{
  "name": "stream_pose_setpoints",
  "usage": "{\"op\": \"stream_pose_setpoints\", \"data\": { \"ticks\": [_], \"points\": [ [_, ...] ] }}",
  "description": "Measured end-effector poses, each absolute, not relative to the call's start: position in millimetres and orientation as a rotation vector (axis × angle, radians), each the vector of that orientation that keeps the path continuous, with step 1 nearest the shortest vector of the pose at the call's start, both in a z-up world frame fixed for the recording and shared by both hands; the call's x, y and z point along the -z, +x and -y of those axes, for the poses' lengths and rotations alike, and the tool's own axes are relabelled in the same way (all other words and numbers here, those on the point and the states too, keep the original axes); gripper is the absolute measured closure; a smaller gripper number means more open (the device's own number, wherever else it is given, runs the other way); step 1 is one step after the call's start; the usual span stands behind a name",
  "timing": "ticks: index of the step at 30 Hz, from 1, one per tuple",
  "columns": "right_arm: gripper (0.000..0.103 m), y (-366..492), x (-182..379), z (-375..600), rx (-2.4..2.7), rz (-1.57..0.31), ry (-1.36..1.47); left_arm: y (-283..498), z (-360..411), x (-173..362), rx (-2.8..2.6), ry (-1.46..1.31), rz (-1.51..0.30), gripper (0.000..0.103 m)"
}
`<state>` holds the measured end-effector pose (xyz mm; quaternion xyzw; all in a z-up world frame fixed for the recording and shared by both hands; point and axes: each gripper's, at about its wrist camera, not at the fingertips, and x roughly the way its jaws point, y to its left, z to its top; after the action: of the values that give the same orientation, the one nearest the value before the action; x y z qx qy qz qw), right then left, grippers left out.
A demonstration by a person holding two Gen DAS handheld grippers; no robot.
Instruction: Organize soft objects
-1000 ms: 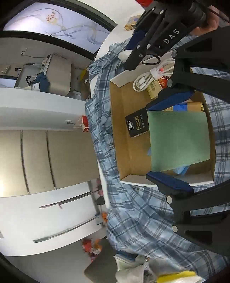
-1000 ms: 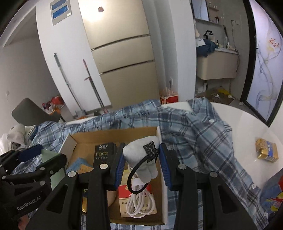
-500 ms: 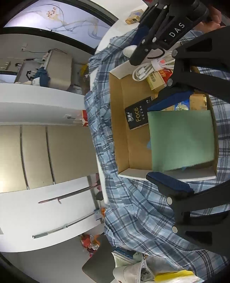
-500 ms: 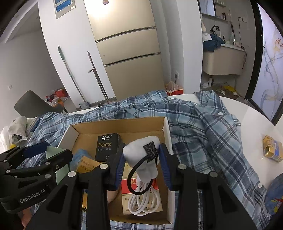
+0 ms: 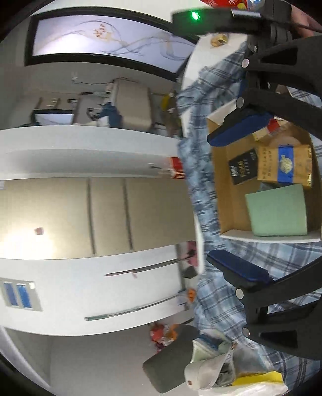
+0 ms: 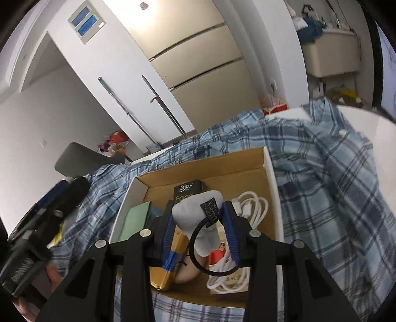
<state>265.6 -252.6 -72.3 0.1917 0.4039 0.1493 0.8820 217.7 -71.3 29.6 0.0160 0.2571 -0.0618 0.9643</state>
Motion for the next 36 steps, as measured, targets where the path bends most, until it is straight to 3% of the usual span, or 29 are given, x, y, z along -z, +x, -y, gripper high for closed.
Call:
{"op": "stream_pose_setpoints", "data": {
  "ticks": [4,7,9,22,25,26,27,36],
  "points": [
    [0.065,267,75,252,-0.294,-0.843,0.388,208,67,-39,0.143,-0.003,-0.453,0.000],
    [0.058,267,75,251,-0.287,-0.843,0.376,205,68,-42,0.136,-0.001,-0.432,0.000],
    [0.045,266,73,251,-0.274,-0.829,0.363,204,69,-43,0.132,0.004,-0.428,0.000],
    [0.035,237,13,244,-0.090,-0.582,0.082,159,65,-78,0.076,-0.012,-0.224,0.000],
    [0.019,219,-13,243,-0.068,-0.489,0.035,145,65,-97,0.094,-0.029,-0.203,0.000],
    [0.008,212,-20,245,-0.043,-0.457,0.028,140,65,-103,0.096,-0.035,-0.191,0.000],
    [0.003,203,-29,249,-0.014,-0.420,0.028,130,64,-112,0.099,-0.038,-0.170,0.000],
    [0.000,128,-94,273,-0.012,-0.199,0.007,54,54,-155,0.097,-0.035,-0.046,0.000]
  ]
}}
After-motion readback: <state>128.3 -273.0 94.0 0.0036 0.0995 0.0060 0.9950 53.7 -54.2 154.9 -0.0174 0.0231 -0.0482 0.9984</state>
